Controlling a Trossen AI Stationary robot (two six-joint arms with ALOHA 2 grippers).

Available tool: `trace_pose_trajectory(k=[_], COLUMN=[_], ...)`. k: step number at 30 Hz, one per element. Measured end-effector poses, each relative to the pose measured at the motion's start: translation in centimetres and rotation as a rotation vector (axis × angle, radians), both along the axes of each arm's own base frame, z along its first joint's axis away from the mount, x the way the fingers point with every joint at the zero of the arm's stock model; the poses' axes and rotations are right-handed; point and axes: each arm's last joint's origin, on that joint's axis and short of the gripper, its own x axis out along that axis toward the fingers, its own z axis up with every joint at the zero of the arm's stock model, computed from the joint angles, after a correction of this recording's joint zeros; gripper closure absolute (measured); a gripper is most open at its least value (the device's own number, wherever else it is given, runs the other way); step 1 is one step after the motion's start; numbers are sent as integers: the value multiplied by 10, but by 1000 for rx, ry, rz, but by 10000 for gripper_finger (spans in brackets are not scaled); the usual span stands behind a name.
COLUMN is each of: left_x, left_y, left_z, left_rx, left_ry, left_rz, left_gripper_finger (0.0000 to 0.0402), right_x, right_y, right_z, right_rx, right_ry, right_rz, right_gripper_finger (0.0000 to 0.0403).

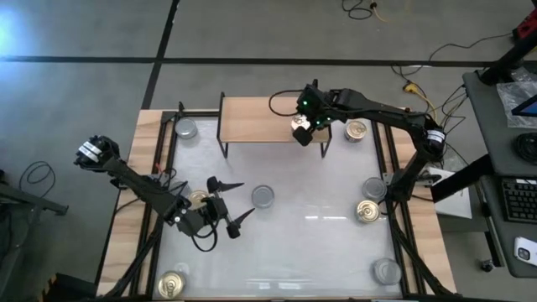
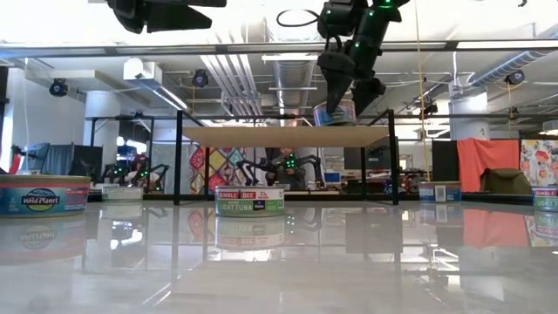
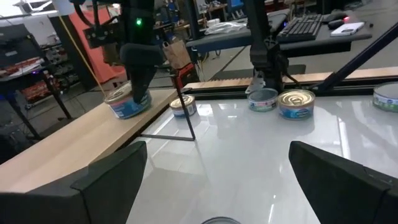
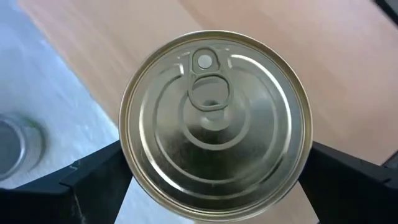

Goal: Stack canned seafood by type on shelf
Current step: Put the blue tuna can on the shelf

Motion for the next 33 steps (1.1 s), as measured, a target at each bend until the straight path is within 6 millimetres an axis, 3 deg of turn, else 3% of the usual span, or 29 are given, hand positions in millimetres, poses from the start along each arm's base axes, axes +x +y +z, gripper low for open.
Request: trace_pose_trajectory(k=[18,28,33], left_x=[2,2,2], left_y=[-1,-1,-1], left_z=[3,3,3], left_rx=[5,10,14], left_ry=[-28,-23,-21], left_rz=[-4,-5,-5], left_gripper_finger=[25,25,25], right_x=[-2,5,0], right_y=[-15,-23,-20], right_z=[2,-5,3], right_rx=[-160,-192,-198], right_ry=[21,14,2], right_rz=[-143,-106,-105], right_gripper_finger=[3,3,3])
